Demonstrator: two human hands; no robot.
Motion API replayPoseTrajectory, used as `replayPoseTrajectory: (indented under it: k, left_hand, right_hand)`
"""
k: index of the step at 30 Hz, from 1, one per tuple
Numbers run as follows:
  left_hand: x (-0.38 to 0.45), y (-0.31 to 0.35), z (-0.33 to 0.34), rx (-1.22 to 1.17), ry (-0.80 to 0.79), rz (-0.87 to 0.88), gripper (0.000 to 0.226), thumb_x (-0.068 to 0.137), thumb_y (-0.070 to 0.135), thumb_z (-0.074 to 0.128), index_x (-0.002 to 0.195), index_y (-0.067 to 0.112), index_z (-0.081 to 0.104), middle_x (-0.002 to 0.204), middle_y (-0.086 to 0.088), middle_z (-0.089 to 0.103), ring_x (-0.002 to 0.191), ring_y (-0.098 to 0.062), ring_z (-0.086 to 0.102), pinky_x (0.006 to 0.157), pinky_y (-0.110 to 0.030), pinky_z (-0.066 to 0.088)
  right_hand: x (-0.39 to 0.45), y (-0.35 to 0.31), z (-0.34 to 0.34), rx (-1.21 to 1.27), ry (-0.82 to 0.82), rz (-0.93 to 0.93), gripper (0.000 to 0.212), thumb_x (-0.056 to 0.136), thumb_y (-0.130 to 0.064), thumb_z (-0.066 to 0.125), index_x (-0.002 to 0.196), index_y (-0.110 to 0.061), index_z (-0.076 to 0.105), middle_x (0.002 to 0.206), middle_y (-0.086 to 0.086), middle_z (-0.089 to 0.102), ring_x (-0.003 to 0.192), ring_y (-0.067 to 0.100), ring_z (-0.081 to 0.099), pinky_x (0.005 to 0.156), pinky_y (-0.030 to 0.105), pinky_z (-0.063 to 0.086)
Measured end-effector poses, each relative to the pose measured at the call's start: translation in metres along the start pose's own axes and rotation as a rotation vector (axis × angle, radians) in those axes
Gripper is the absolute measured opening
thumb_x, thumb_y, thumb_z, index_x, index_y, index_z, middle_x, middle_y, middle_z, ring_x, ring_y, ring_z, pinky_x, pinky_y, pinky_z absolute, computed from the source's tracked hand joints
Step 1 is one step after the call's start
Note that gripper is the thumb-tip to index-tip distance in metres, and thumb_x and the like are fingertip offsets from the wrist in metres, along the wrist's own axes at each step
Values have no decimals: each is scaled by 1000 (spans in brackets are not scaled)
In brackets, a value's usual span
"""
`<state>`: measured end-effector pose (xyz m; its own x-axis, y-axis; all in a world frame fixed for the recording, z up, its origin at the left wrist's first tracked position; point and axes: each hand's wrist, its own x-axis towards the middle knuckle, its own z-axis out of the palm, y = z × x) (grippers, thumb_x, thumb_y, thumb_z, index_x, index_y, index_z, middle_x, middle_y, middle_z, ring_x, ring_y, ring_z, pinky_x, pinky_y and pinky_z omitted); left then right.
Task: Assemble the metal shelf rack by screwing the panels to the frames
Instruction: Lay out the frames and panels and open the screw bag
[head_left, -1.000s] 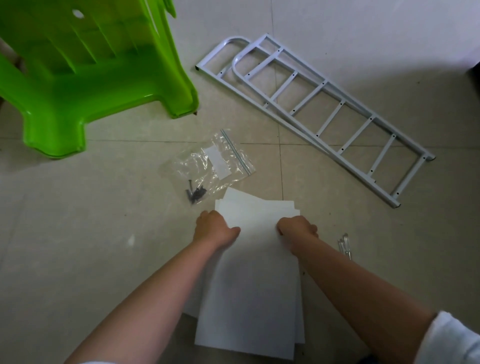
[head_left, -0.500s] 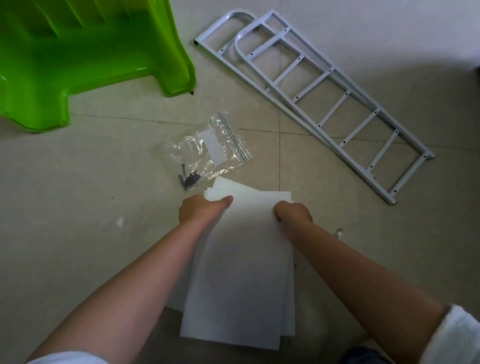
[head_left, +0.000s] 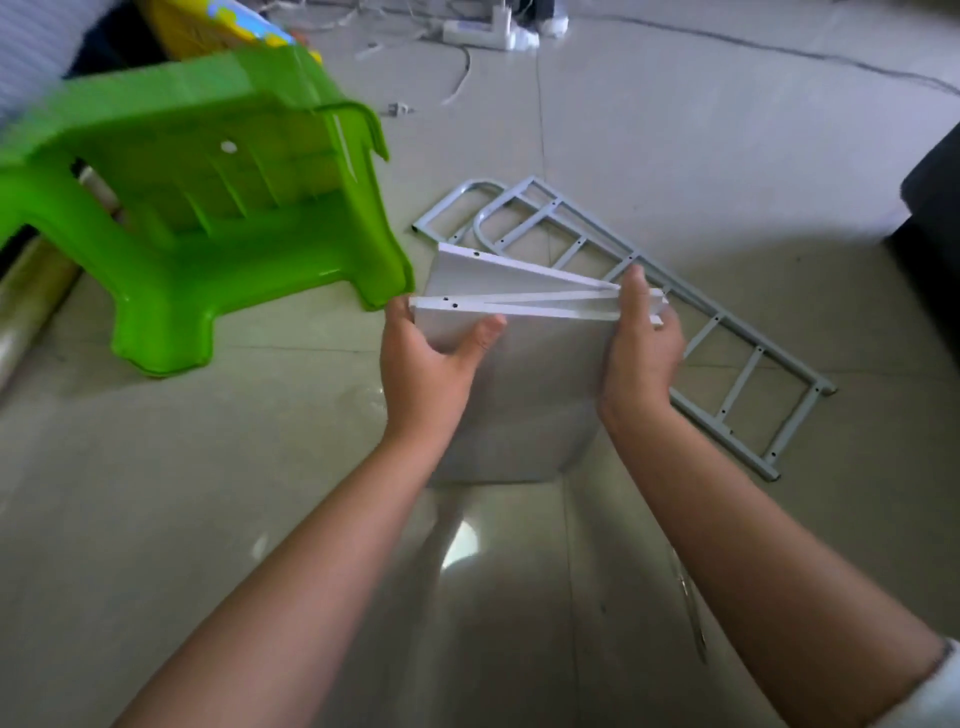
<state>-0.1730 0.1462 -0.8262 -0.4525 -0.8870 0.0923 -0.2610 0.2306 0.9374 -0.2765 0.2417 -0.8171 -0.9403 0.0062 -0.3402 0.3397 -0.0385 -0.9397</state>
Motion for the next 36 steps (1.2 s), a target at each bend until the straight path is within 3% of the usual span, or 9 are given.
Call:
replayPoseTrajectory:
  k: [3, 6, 9, 14, 19, 22, 26, 31, 36]
  left_hand:
    - [-1, 6, -1, -36, 1, 25, 64, 63, 47, 80, 106, 13, 46, 106, -14, 62, 98, -27, 60, 87, -35, 47]
    - [-10, -3, -2, -21, -49, -27, 68, 67, 38, 79, 115, 3, 47, 110, -17, 61, 102, -31, 59, 92, -40, 46]
    - [-15, -11, -6, -13, -102, -45, 53, 74, 24, 76, 114, 6, 47, 106, -13, 62, 101, -28, 60, 88, -31, 44]
    - [-5, 0, -12, -44, -126, -49, 46, 92, 31, 54, 129, 5, 47, 128, -7, 53, 120, -20, 49, 100, -21, 35]
    - [2, 7, -13, 364, -85, 113, 45, 100, 27, 36, 134, 0, 45, 137, -15, 48, 126, -28, 45, 96, -30, 34]
    - [3, 8, -21, 643, -265, 308, 65, 91, 39, 52, 138, -3, 37, 143, -19, 37, 131, -32, 38, 99, -40, 38]
    - [8, 10, -22, 753, -407, 347, 78, 74, 31, 75, 130, -9, 39, 138, -27, 33, 132, -39, 30, 111, -37, 23]
    - [-8, 19, -12, 656, -401, 225, 69, 82, 9, 65, 139, -1, 28, 147, -20, 11, 137, -31, 18, 110, -27, 15]
    - [-12, 22, -2, 1083, -375, 262, 65, 91, 14, 53, 143, -1, 16, 151, -23, 7, 140, -42, 5, 113, -49, 15]
  right_hand:
    - [-5, -14, 2, 58, 9, -100, 17, 89, -24, 57, 85, -10, 51, 75, -4, 51, 63, 2, 47, 60, 15, 39]
    - [-6, -6, -4, 58, 1, -168, 30, 85, -17, 58, 62, -19, 39, 59, -5, 38, 48, 3, 35, 50, 21, 30]
    - [-6, 3, -11, 0, -19, -198, 33, 88, -10, 54, 62, -19, 36, 59, -4, 36, 46, 0, 33, 46, 16, 29]
    - [0, 1, -11, -147, -87, -297, 7, 87, -14, 58, 92, -18, 55, 82, -11, 52, 71, 2, 49, 68, 18, 40]
    - [2, -1, -10, -489, -196, -459, 40, 93, -26, 51, 128, -7, 49, 134, 1, 38, 126, 14, 36, 103, 23, 32]
    - [13, -10, -24, -959, -327, -654, 74, 81, -61, 46, 132, -9, 44, 147, 10, 25, 139, 24, 17, 115, 36, 18]
    - [11, -18, -39, -1400, -377, -862, 83, 79, -63, 52, 137, -6, 34, 145, 11, 29, 141, 28, 11, 115, 47, 0]
    - [-3, -22, -38, -1631, -385, -858, 78, 86, -52, 50, 141, -4, 22, 145, 13, 26, 142, 29, 7, 114, 49, -9]
    - [-6, -28, -38, -1726, -386, -897, 73, 88, -55, 46, 138, -5, 26, 140, 12, 34, 140, 29, 14, 108, 56, -14]
